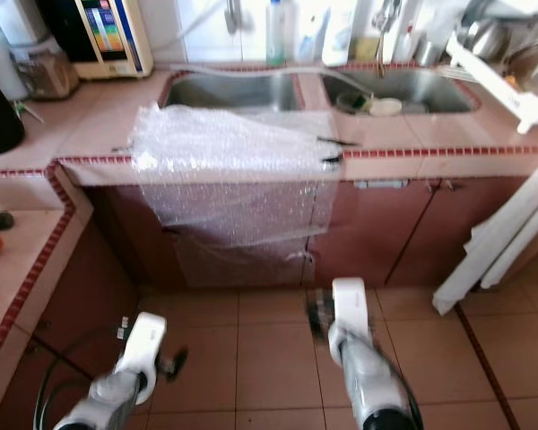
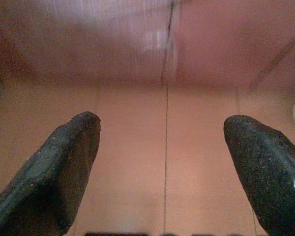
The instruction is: Kitchen organization
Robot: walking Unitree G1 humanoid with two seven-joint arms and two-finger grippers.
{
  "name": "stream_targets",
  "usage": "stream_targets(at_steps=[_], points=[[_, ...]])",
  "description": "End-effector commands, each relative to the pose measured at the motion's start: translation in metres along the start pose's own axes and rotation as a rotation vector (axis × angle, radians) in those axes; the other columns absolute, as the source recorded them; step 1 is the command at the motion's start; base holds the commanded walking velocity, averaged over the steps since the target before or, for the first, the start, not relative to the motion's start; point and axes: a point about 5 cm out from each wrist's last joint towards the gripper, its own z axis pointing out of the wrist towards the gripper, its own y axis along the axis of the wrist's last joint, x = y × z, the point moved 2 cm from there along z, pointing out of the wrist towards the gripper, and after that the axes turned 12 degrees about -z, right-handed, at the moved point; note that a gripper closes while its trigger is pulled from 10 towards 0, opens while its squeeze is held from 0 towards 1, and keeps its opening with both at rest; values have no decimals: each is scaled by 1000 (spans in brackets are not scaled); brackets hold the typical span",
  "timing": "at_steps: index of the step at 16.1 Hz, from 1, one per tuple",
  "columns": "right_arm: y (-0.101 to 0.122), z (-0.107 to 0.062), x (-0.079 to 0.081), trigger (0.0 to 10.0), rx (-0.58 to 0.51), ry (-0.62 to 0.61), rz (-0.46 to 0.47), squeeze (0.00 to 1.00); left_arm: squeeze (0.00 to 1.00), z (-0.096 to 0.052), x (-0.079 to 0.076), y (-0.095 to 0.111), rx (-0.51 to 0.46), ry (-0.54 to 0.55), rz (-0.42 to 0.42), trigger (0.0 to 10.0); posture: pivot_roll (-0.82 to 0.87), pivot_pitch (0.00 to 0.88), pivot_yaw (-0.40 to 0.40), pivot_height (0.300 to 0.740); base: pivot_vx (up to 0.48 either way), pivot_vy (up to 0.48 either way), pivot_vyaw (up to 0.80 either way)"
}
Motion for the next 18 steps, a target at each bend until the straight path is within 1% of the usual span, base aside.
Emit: stream_targets(at_steps=[1, 2, 3, 4, 5, 6, 7, 9, 10, 11, 12, 14, 15, 18], points=[[-12, -1, 5, 10000, 52, 11, -9, 769, 0, -1, 1, -10, 52, 8, 7, 10000, -165, 20, 52, 740, 0, 0, -800], [-27, -5, 10, 10000, 116, 24, -1, 600, 0, -2, 2, -20, 97, 18, -15, 10000, -159, 27, 52, 740, 0, 0, -800], [-46, -10, 17, 10000, 191, 33, 34, 592, 0, -5, 2, -32, 148, 21, -2, 10000, -154, 35, 53, 740, 0, 0, -800], [-60, -16, 25, 10000, 250, 52, 33, 553, 0, -7, 1, -40, 184, 6, 34, 10000, -152, 41, 55, 740, 0, 0, -800], [-74, -22, 30, 10000, 300, 67, -3, 404, 0, -8, -4, -46, 202, -31, 94, 10000, -152, 42, 56, 740, 0, 0, -788], [-77, -24, 31, 10000, 308, 71, -3, 376, 0, -9, -4, -47, 204, -39, 106, 10000, -145, 48, 59, 740, 0, 0, -788], [-81, -26, 33, 10000, 313, 78, 4, 302, 0, -9, -4, -48, 210, -41, 105, 10000, -145, 52, 62, 740, 0, 0, -781], [-82, -26, 29, 10000, 315, 67, 13, 286, 0, -11, 0, -52, 226, -31, 104, 10000, -152, 52, 68, 740, 0, 0, -775], [-83, -27, 28, 10000, 319, 68, -1, 259, 0, -11, 0, -53, 231, -32, 112, 10000, -154, 50, 72, 740, 0, 0, -775], [-87, -29, 26, 10000, 330, 72, -15, 122, 0, -11, -1, -53, 236, -38, 127, 10000, -153, 51, 72, 740, 0, 0, -712], [-90, -31, 27, 10000, 339, 83, -27, 47, 0, -10, -2, -52, 237, -43, 142, 10000, -153, 50, 73, 740, 0, 0, -712], [-91, -32, 30, 10000, 331, 90, -27, 39, 0, -10, -2, -52, 237, -41, 154, 10000, -154, 52, 72, 740, 0, 0, -778], [-91, -32, 32, 10000, 330, 91, -26, 0, 0, -10, -2, -52, 239, -44, 161, 10000, -155, 52, 72, 740, 0, 0, -781], [-90, -31, 33, 10000, 325, 107, -39, 0, 0, -10, 0, -51, 231, -47, 171, 10000, -154, 54, 74, 740, 0, 0, -133]])
